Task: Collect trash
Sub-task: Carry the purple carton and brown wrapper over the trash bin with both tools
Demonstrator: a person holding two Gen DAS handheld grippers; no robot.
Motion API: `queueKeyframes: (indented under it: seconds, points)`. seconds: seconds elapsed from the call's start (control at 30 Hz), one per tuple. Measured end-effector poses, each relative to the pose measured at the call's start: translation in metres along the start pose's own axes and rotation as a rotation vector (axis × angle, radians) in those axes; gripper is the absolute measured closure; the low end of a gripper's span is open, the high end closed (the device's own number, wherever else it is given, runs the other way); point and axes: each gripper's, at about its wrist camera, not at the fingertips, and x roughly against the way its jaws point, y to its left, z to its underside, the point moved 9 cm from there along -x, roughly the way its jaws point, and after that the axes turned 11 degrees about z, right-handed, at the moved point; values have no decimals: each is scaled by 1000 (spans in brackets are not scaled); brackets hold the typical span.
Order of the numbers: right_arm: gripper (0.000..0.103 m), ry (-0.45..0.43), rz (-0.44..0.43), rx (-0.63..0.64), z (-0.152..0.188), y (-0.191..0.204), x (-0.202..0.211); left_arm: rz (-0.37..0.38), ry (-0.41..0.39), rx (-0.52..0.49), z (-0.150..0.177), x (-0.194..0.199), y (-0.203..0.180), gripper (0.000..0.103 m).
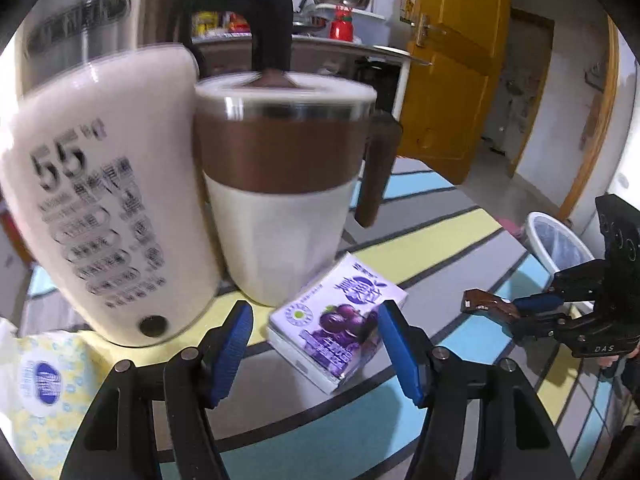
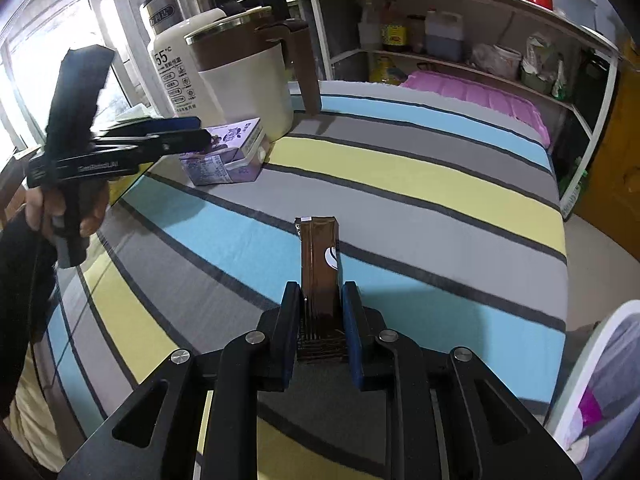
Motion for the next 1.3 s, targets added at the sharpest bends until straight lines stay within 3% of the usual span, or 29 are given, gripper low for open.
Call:
queueKeyframes:
  seconds: [0.13, 0.4, 0.63, 0.73, 0.8, 1.3]
  points:
    - [81, 0, 1, 2, 3, 0, 1, 42, 21, -27, 4, -8, -6, 32]
    - [81, -6, 6, -17, 4, -3, 4, 79, 47, -94, 17, -1, -41, 32]
    - [81, -15, 24, -40, 7, -5, 10, -29, 41, -52, 16, -11, -51, 33]
    - [82, -20, 30, -45, 8, -5, 12, -71, 57, -34, 18, -16, -50, 46]
    - [82, -25, 28, -53, 9, -4, 14, -93, 52, -27, 19, -16, -51, 46]
    - [82, -86, 53, -128, 26, -15, 55, -152, -74, 48, 19, 25, -106, 48]
